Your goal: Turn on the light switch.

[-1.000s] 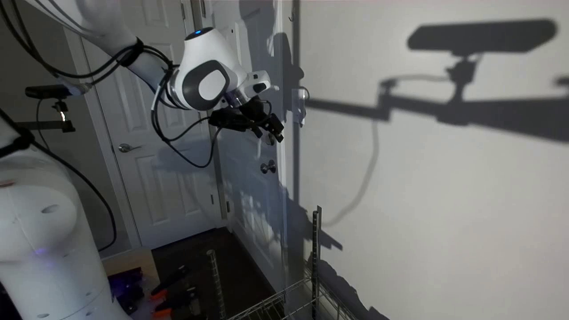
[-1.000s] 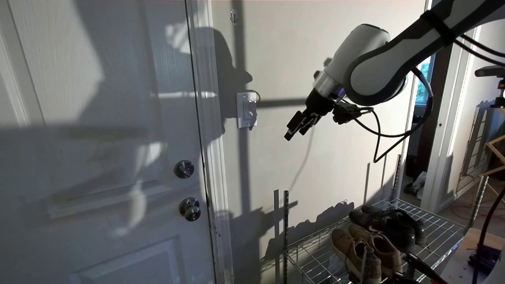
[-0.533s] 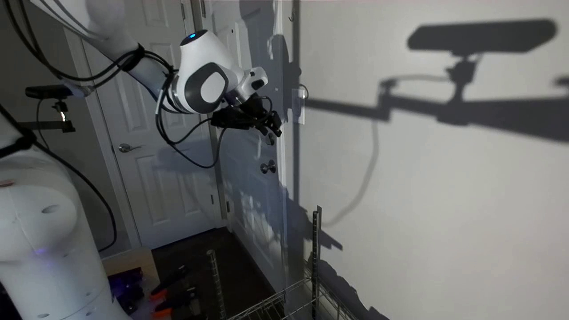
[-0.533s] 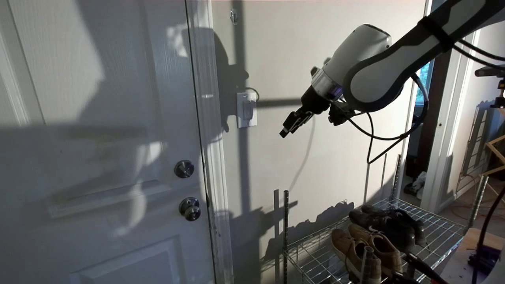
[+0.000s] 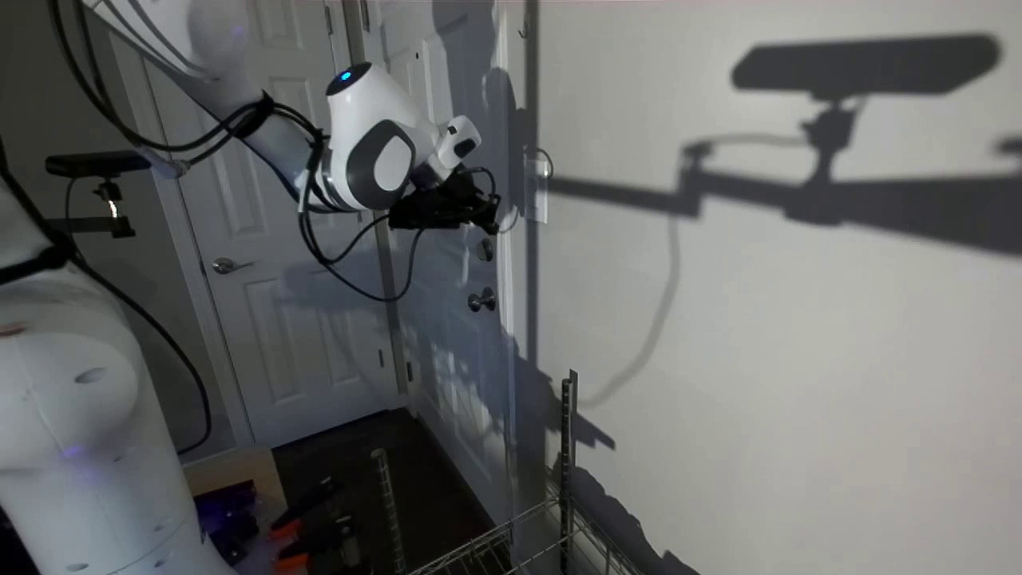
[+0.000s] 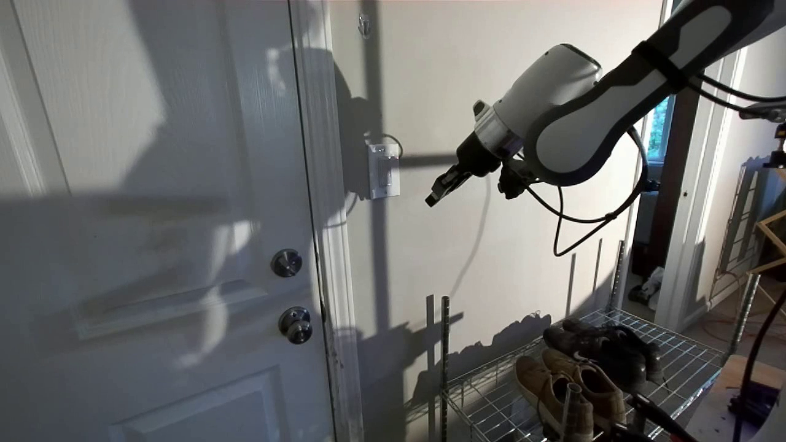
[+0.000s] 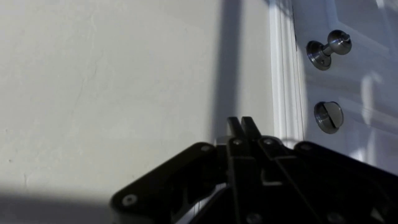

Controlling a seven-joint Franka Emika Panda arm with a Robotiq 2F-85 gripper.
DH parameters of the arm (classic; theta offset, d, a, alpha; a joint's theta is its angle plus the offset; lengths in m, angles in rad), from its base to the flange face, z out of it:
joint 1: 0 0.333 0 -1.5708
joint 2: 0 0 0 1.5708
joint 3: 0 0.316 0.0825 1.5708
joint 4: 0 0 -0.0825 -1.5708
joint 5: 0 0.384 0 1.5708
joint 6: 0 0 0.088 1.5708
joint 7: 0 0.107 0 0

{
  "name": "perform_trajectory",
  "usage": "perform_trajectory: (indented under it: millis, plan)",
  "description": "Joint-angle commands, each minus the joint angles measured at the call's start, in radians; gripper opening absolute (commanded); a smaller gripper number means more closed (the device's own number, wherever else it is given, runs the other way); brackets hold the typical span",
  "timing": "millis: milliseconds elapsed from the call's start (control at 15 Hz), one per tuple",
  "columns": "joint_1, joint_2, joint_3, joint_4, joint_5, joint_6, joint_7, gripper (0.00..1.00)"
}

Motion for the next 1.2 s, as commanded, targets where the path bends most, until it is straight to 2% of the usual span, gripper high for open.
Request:
perform_trajectory:
  millis: [0,267,667,1133]
  plan:
    - [-0.034,0.050,0.028,0.034,-0.045,0.075,-0.025,0.03]
    - [-0.064,0.091,0.053,0.082,-0.069,0.106,-0.021,0.07]
    - [-0.124,0.122,0.110,0.140,-0.086,0.141,-0.026,0.05]
    - [-0.254,0.161,0.219,0.208,-0.091,0.155,-0.034,0.06]
